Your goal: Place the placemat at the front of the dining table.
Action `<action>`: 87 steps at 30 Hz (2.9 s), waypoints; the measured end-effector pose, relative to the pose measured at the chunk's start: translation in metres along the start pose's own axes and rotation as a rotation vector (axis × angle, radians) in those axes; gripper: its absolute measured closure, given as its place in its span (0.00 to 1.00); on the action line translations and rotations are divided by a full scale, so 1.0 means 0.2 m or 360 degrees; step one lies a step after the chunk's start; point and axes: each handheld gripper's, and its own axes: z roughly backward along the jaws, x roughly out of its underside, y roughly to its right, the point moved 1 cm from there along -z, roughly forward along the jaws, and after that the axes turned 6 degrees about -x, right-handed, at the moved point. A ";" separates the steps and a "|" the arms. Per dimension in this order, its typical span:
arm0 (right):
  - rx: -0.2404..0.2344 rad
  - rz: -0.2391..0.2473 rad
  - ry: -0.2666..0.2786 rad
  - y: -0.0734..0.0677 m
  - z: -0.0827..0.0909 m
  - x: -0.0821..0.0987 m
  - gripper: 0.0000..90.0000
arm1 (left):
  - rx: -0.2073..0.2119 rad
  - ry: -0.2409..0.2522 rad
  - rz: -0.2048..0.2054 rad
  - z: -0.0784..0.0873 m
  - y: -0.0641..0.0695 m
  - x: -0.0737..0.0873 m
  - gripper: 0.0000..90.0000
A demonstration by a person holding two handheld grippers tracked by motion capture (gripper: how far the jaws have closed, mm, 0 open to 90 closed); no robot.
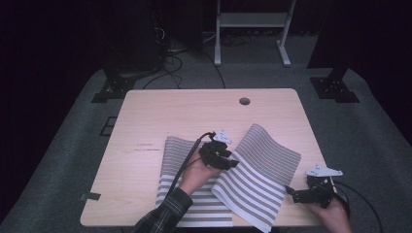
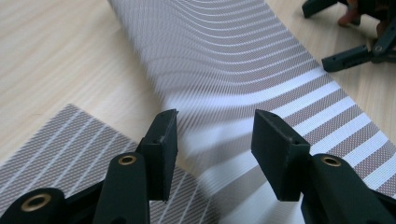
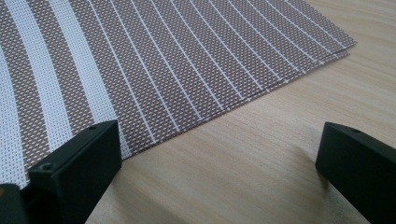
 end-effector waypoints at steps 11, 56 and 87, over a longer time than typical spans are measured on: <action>0.0000 0.0000 0.0000 0.00 0.00 0.00 0.00 | -0.0039 0.0055 0.0010 0.15 -0.07 0.03 0.39; 0.0000 0.0001 -0.0002 0.00 0.00 0.00 0.00 | -0.0300 0.0167 0.0040 0.52 -0.22 0.40 0.00; -0.0001 -0.0001 -0.0001 0.00 0.00 0.00 0.00 | -0.0501 0.0092 0.0213 0.74 -0.37 0.85 0.00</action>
